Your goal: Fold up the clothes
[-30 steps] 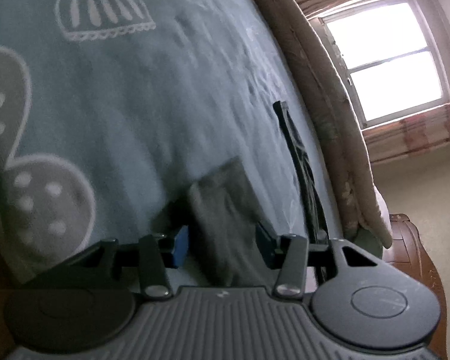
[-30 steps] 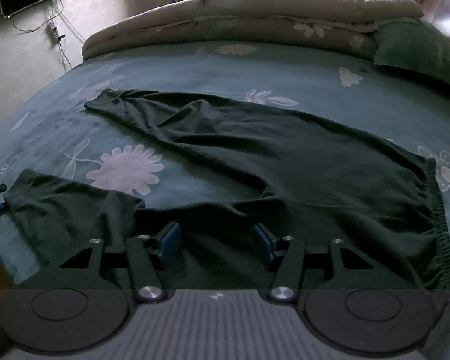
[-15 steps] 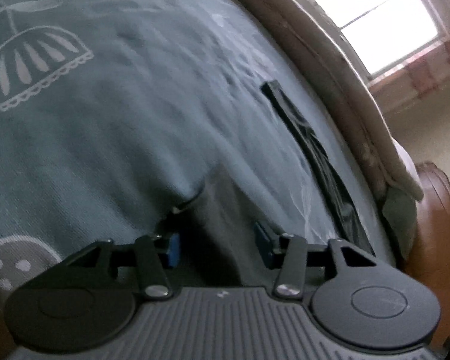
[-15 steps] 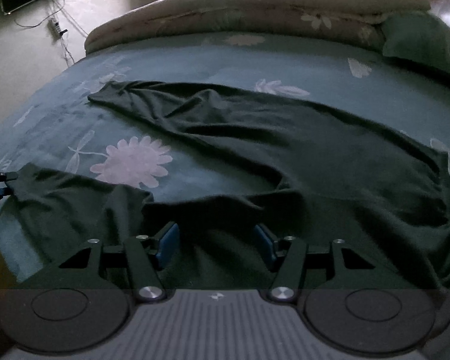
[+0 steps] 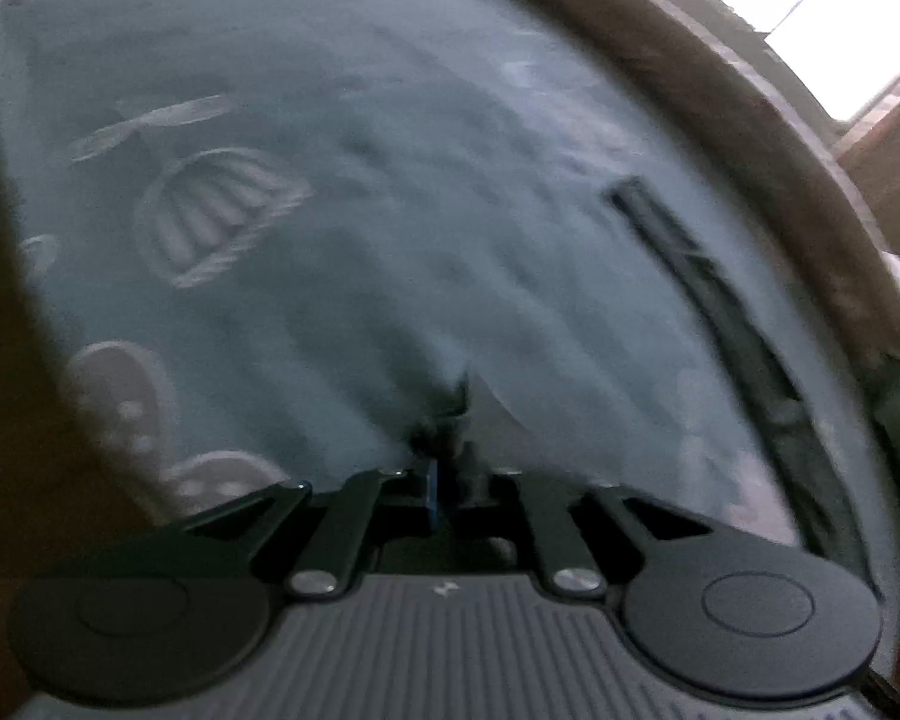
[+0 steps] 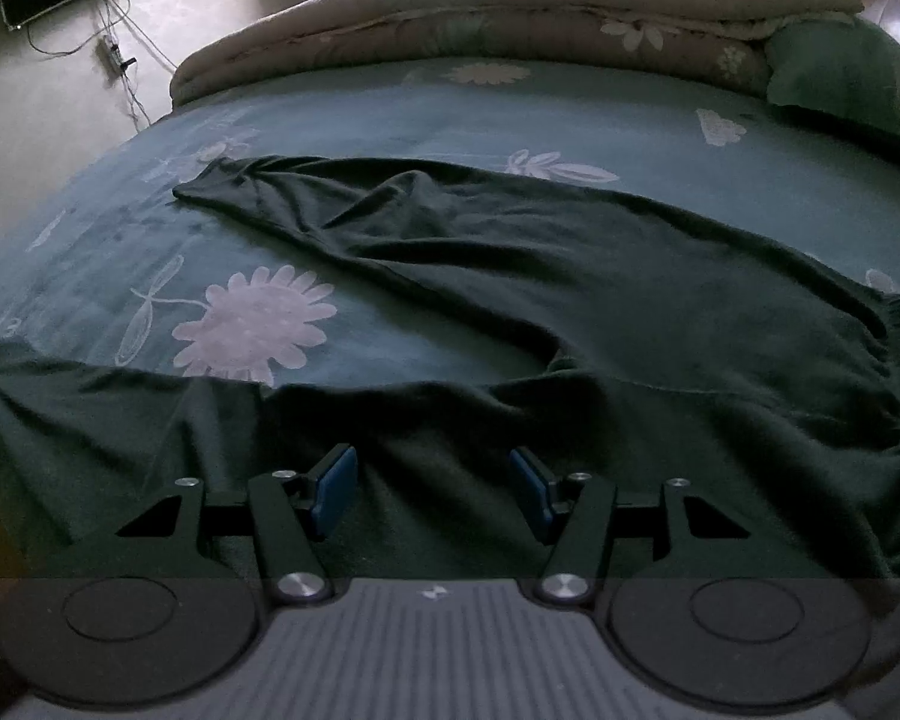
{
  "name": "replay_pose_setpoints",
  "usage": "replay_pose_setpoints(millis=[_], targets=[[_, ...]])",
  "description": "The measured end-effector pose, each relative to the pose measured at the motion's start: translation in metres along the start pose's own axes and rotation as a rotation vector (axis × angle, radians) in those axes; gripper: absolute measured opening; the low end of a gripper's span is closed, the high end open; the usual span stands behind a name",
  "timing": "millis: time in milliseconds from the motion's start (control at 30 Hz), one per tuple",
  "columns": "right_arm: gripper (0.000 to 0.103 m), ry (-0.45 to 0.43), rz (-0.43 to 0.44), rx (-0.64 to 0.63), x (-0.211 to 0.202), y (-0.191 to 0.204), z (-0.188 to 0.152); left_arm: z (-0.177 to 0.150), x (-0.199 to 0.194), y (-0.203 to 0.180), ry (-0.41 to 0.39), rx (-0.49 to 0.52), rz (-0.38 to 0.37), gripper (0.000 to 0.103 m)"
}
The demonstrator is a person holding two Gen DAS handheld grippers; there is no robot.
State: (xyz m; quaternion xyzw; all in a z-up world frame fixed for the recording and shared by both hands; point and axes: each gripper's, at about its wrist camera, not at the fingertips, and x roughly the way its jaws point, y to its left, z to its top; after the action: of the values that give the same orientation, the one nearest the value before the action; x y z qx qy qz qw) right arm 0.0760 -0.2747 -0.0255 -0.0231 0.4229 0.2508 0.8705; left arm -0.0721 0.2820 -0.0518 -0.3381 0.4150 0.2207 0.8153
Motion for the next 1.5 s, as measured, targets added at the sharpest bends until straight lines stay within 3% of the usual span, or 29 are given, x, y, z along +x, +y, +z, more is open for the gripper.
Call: replay_pose_setpoints(millis=[100,167,233,467,567,633,733,900,1000,1233,1433,1500], targets=[[0.062,0.002,-0.001,-0.004,0.001,-0.001,-0.001,0.007,-0.006,0.006,-0.021,0.03,0.088,0.015],[0.064,0.001,-0.004,-0.01,-0.001,-0.001,-0.003,0.012,-0.014,0.007,-0.049,0.05,0.089,0.026],[0.065,0.002,-0.003,-0.004,-0.001,-0.002,-0.004,0.016,-0.014,0.003,-0.057,0.081,0.062,0.048],[0.065,0.009,0.001,-0.001,0.002,0.003,-0.001,0.012,0.037,-0.03,0.001,0.335,0.012,0.053],[0.065,0.017,-0.009,-0.012,0.003,0.007,-0.001,0.002,0.053,-0.044,-0.004,0.452,0.047,0.049],[0.065,0.024,-0.022,-0.017,0.004,0.01,-0.001,-0.002,0.049,-0.055,-0.031,0.523,0.052,0.002],[0.065,0.03,-0.028,-0.012,0.005,0.011,-0.001,-0.002,0.04,-0.063,-0.088,0.553,0.064,0.002],[0.065,0.033,-0.022,-0.022,0.009,0.016,0.002,0.017,0.042,-0.058,-0.119,0.463,0.046,0.003],[0.065,0.035,-0.013,-0.041,0.01,0.022,0.004,0.022,0.04,-0.049,-0.128,0.412,0.054,0.009],[0.065,0.043,-0.004,-0.038,0.012,0.021,0.001,-0.007,0.001,-0.008,-0.127,0.199,0.023,0.034],[0.065,0.04,0.017,-0.045,0.015,0.019,0.003,-0.034,0.011,0.014,-0.067,0.02,-0.004,0.034],[0.065,0.039,0.022,-0.055,0.014,0.02,0.004,-0.037,0.015,0.011,-0.084,0.039,0.003,0.036]])
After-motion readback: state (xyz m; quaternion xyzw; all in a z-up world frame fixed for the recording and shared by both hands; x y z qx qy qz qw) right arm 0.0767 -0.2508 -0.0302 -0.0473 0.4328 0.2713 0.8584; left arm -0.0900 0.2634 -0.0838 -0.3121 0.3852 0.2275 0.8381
